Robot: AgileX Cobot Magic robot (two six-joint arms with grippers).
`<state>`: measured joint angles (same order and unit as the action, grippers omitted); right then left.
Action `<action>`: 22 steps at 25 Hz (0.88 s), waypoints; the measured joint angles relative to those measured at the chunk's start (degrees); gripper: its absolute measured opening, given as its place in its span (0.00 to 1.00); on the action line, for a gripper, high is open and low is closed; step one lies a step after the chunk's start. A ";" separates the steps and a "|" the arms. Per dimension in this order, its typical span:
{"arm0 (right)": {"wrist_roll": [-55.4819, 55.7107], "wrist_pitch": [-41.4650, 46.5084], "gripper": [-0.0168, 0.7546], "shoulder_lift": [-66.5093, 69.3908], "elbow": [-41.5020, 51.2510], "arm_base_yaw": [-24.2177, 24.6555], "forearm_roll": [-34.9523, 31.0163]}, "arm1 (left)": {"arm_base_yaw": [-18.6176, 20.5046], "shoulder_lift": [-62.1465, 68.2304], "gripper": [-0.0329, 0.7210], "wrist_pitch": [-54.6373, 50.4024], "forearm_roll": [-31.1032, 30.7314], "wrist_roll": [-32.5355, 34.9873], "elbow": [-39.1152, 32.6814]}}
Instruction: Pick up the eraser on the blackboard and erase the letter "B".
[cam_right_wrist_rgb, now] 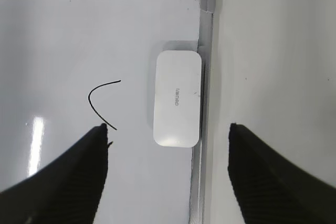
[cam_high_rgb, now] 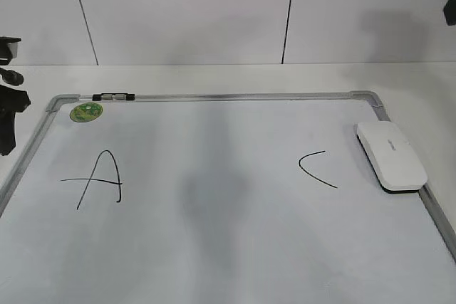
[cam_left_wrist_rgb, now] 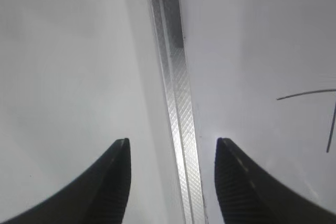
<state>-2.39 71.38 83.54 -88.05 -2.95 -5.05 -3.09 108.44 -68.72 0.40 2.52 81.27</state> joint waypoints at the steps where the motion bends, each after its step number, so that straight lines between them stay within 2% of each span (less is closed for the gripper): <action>1: 0.00 0.04 0.74 -1.09 1.16 0.00 0.10 | 0.00 0.00 0.56 -0.24 -0.40 0.00 0.10; 10: 0.00 0.34 0.74 -11.29 10.32 0.00 1.01 | 0.00 -2.52 0.56 -0.58 -0.40 0.00 -1.08; 18: 0.00 0.47 0.74 -23.39 18.27 0.00 1.32 | 0.00 -13.42 0.56 -0.79 -0.40 0.00 -8.96; 22: 0.00 0.59 0.74 -30.17 22.24 0.00 1.97 | 0.00 -19.87 0.52 -0.79 -0.40 -0.10 -12.73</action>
<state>-2.39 71.98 53.37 -65.81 -2.95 -3.09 -3.09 88.57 -69.51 0.00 2.42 68.54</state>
